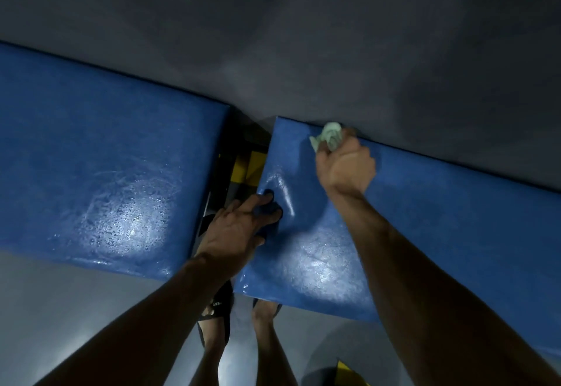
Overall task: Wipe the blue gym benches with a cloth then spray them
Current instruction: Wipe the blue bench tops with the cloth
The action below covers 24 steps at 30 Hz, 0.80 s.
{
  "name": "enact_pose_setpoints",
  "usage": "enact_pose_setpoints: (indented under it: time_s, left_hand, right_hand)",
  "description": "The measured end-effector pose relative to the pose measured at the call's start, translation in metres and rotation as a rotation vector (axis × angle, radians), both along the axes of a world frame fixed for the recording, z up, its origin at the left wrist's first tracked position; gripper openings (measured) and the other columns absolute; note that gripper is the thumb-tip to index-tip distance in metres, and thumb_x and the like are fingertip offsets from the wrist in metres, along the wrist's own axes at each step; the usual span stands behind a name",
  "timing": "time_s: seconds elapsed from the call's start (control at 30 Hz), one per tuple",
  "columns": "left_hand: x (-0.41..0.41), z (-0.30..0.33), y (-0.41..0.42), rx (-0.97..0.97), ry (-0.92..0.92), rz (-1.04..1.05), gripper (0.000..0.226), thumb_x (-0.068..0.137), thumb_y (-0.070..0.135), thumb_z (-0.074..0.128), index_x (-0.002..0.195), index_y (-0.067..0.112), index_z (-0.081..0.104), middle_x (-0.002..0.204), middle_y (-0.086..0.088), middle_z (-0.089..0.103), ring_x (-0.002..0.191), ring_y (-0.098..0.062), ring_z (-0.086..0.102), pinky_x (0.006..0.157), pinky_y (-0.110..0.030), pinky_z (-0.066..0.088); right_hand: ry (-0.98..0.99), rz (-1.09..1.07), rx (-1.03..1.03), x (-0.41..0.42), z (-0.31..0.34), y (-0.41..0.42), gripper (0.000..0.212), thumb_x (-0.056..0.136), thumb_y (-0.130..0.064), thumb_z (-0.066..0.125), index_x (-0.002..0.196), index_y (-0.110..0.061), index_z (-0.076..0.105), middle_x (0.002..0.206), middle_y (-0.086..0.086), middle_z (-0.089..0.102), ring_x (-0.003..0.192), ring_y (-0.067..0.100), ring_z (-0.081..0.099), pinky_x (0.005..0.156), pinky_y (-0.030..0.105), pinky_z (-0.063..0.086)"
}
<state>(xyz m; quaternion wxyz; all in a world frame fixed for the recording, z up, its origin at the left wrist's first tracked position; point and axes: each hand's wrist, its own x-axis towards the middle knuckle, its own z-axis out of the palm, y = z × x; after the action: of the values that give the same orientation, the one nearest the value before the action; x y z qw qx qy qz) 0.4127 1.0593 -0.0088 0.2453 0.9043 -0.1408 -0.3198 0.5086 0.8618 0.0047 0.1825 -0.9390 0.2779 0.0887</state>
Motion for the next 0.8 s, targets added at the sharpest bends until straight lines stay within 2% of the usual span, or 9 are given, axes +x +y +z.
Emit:
enact_pose_setpoints:
  time_s: [0.17,0.33,0.53,0.6,0.73,0.8]
  left_hand:
    - [-0.002,0.000,0.000,-0.020,-0.013,0.034,0.061,0.087,0.021,0.066,0.138,0.048,0.045,0.155,0.025,0.022,0.125,-0.021,0.042,0.105,-0.042,0.041]
    - [-0.001,0.001,-0.001,-0.002,-0.024,0.016,0.065,0.084,0.021,0.067,0.138,0.048,0.043,0.155,0.024,0.020,0.123,-0.023,0.042,0.104,-0.043,0.041]
    - [-0.002,0.000,-0.002,0.013,-0.016,0.017,0.065,0.085,0.019,0.065,0.140,0.046,0.044,0.157,0.022,0.021,0.129,-0.024,0.040,0.110,-0.042,0.035]
    - [-0.003,0.001,-0.002,0.008,-0.013,0.026,0.064,0.085,0.018,0.064,0.140,0.046,0.044,0.157,0.022,0.021,0.127,-0.024,0.040,0.108,-0.042,0.038]
    - [-0.007,0.000,0.001,-0.029,-0.077,0.016,0.065,0.083,0.017,0.062,0.137,0.047,0.045,0.149,0.022,0.026,0.111,-0.026,0.047,0.093,-0.043,0.047]
    - [-0.009,-0.001,0.002,-0.021,-0.085,0.015,0.063,0.085,0.018,0.060,0.139,0.047,0.044,0.152,0.022,0.026,0.110,-0.026,0.047,0.092,-0.041,0.047]
  right_hand:
    - [0.003,0.057,-0.031,0.010,-0.004,0.028,0.049,0.088,-0.042,0.057,0.127,-0.013,0.051,0.112,0.015,0.064,0.103,0.037,0.059,0.084,0.038,0.045]
    - [-0.032,0.460,-0.101,0.011,-0.003,0.041,0.041,0.088,-0.041,0.057,0.120,-0.015,0.052,0.101,0.013,0.068,0.090,0.039,0.063,0.071,0.039,0.046]
    - [0.035,0.572,-0.094,0.040,-0.008,0.045,0.045,0.088,-0.043,0.058,0.123,-0.016,0.051,0.112,0.015,0.065,0.100,0.038,0.061,0.079,0.039,0.047]
    - [0.055,0.629,-0.084,0.034,-0.003,0.046,0.041,0.087,-0.041,0.057,0.121,-0.019,0.052,0.112,0.014,0.065,0.100,0.037,0.061,0.077,0.038,0.046]
    - [0.104,1.041,-0.063,-0.012,0.004,0.046,0.031,0.080,-0.036,0.058,0.109,-0.024,0.056,0.103,0.007,0.068,0.092,0.036,0.064,0.067,0.036,0.043]
    - [0.123,1.065,-0.058,-0.010,0.005,0.040,0.033,0.081,-0.037,0.057,0.112,-0.024,0.056,0.106,0.007,0.068,0.094,0.036,0.064,0.069,0.036,0.042]
